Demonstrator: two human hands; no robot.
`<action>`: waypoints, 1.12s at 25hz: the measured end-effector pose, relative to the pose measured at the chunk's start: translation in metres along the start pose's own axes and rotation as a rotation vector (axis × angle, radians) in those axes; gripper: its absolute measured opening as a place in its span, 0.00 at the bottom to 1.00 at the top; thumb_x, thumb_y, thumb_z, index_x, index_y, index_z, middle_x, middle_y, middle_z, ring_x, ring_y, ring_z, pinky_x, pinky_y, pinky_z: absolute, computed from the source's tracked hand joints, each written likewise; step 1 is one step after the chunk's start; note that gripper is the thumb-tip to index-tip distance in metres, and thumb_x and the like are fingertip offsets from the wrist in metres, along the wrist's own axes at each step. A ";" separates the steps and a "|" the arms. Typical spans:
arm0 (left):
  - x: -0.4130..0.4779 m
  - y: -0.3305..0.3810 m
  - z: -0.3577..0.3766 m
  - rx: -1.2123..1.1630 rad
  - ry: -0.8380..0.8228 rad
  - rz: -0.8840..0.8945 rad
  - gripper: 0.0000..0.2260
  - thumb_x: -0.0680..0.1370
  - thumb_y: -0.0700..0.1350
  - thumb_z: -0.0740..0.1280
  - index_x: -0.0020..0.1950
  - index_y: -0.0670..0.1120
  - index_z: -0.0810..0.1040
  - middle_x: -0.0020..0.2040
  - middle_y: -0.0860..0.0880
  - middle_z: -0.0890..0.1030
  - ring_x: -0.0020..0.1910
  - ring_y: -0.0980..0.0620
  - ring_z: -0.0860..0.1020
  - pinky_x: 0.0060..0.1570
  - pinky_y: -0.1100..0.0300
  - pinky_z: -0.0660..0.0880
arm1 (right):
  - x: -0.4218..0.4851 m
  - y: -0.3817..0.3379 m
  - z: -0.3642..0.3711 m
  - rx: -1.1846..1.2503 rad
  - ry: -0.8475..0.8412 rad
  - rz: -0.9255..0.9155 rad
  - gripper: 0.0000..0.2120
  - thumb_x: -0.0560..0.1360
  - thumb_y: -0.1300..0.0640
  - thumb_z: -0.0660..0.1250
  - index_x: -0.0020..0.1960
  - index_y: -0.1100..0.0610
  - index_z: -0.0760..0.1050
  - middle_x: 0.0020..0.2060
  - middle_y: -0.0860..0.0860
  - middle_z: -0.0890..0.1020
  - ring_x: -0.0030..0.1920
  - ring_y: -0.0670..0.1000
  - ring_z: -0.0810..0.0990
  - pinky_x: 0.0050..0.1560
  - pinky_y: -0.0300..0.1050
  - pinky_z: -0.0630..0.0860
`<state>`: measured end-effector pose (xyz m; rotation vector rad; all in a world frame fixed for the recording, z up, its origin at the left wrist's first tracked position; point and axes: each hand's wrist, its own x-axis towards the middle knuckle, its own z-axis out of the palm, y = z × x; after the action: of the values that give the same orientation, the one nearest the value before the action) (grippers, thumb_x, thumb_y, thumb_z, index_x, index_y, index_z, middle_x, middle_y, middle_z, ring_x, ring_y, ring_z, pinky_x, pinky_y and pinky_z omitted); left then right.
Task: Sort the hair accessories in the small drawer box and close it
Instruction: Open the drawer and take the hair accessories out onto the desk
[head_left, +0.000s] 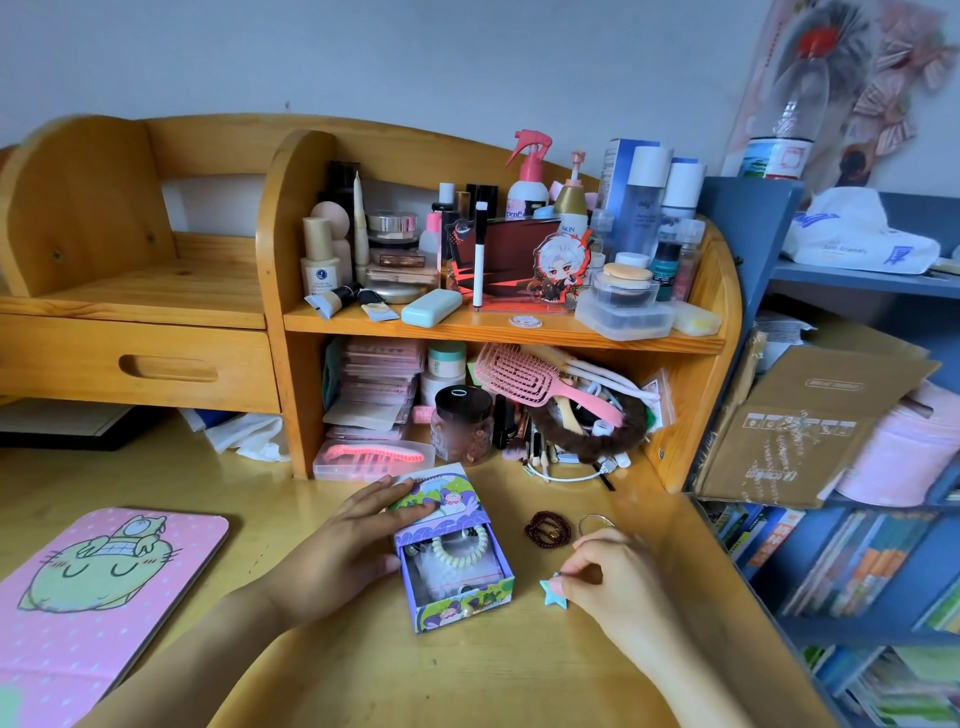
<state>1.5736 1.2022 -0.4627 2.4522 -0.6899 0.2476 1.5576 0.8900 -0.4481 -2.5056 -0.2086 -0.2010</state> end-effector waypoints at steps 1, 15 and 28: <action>0.000 0.000 0.000 0.001 0.001 0.001 0.27 0.75 0.45 0.67 0.68 0.66 0.63 0.74 0.58 0.57 0.74 0.60 0.48 0.71 0.60 0.50 | 0.000 0.000 0.000 -0.015 0.004 -0.008 0.06 0.65 0.45 0.73 0.37 0.46 0.80 0.45 0.39 0.76 0.50 0.43 0.70 0.48 0.40 0.70; -0.001 0.001 0.000 -0.027 -0.006 -0.020 0.26 0.75 0.47 0.66 0.68 0.66 0.62 0.74 0.58 0.57 0.74 0.60 0.48 0.71 0.57 0.51 | -0.001 -0.003 0.002 -0.031 0.014 -0.077 0.09 0.67 0.49 0.73 0.34 0.45 0.73 0.41 0.40 0.75 0.48 0.44 0.69 0.46 0.38 0.68; -0.001 0.002 -0.001 -0.006 -0.013 -0.015 0.28 0.75 0.46 0.67 0.69 0.67 0.60 0.74 0.59 0.56 0.74 0.60 0.47 0.71 0.59 0.49 | 0.007 -0.051 0.001 -0.036 -0.054 -0.461 0.02 0.72 0.52 0.68 0.44 0.46 0.78 0.42 0.41 0.75 0.49 0.43 0.69 0.52 0.41 0.69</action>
<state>1.5718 1.2019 -0.4618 2.4544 -0.6765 0.2241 1.5543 0.9316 -0.4187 -2.4647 -0.8112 -0.3231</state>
